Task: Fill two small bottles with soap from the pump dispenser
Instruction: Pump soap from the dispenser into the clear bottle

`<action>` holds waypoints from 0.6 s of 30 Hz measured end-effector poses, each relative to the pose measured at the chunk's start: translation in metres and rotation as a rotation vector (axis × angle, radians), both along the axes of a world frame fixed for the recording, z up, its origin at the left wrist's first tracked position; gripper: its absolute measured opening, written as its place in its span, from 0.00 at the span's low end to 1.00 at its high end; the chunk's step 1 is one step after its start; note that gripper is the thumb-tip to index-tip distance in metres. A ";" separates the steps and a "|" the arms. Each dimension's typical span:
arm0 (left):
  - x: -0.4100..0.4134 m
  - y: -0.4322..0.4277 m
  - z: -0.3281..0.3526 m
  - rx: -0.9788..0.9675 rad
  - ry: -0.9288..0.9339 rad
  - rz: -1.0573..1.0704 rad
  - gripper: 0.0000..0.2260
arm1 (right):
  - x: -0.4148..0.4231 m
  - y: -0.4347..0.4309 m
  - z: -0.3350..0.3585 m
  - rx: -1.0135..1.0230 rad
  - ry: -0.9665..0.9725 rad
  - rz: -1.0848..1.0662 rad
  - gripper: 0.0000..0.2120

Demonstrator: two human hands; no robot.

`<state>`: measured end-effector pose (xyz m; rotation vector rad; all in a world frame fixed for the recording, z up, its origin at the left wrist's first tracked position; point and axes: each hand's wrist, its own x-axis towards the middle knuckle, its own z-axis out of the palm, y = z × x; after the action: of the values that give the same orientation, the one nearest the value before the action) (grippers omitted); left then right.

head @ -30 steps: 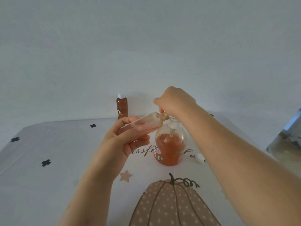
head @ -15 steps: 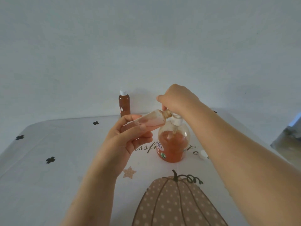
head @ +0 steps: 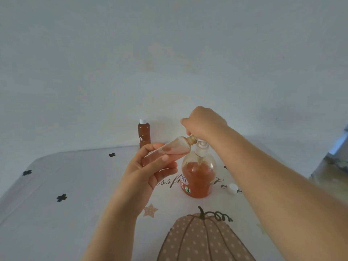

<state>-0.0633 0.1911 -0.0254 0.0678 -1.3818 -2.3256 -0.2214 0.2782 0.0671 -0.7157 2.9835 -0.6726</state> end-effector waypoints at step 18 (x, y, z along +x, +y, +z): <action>-0.008 -0.006 -0.008 -0.021 -0.045 0.020 0.15 | -0.020 -0.005 -0.024 -0.086 -0.072 0.025 0.11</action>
<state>-0.0714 0.1855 -0.0331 0.1273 -1.4213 -2.3061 -0.2409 0.2736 0.0434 -0.7162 2.8911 -0.8117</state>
